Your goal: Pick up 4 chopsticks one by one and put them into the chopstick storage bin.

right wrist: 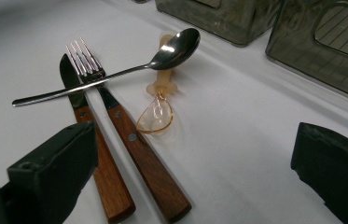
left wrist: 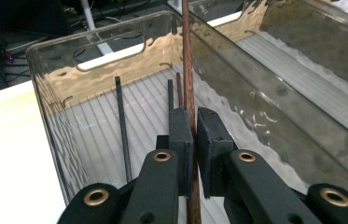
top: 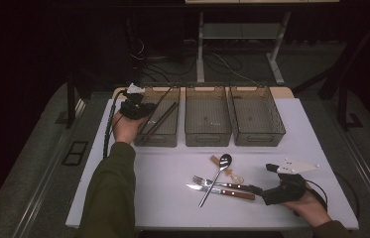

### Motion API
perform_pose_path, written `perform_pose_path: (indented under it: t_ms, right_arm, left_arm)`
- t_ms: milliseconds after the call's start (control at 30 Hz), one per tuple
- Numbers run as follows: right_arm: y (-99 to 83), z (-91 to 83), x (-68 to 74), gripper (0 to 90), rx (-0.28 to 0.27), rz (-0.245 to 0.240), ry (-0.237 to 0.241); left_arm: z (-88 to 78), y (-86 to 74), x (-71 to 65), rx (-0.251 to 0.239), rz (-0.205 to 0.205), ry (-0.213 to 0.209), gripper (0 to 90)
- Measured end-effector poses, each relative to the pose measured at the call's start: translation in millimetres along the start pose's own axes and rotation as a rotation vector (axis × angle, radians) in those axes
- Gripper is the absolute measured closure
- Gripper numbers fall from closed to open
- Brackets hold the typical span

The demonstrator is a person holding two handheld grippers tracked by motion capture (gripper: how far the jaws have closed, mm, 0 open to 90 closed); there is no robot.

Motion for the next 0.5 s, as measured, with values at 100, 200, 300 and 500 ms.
perform_pose_path:
  t_ms: [100,200,300,500]
  right_arm:
    - [-0.1,-0.1,0.2,0.8,0.001,0.001,0.000]
    - [-0.3,0.1,-0.1,0.8,0.003,0.001,0.000]
    - [-0.6,0.2,0.0,0.8,0.005,0.000,0.000]
    - [-0.5,0.2,-0.4,0.8,0.004,0.003,0.001]
  left_arm:
    - [0.7,-2.6,3.2,-0.001,-0.009,0.005,84.4]
    - [1.1,-2.7,7.1,-0.008,-0.016,0.007,84.3]
    - [2.7,-3.6,10.3,-0.016,-0.026,0.007,84.3]
    - [3.9,-5.6,13.0,-0.010,-0.030,0.026,81.0]
Point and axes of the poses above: each handheld gripper's, and its own axes: z roughly forward along the jaws, y roughly out of its top, x roughly to its left, the point moved 9 cm from there along z, roughly forward along the jaws, and after that the axes turned 12 degrees about -y, right-handed, at the moved point
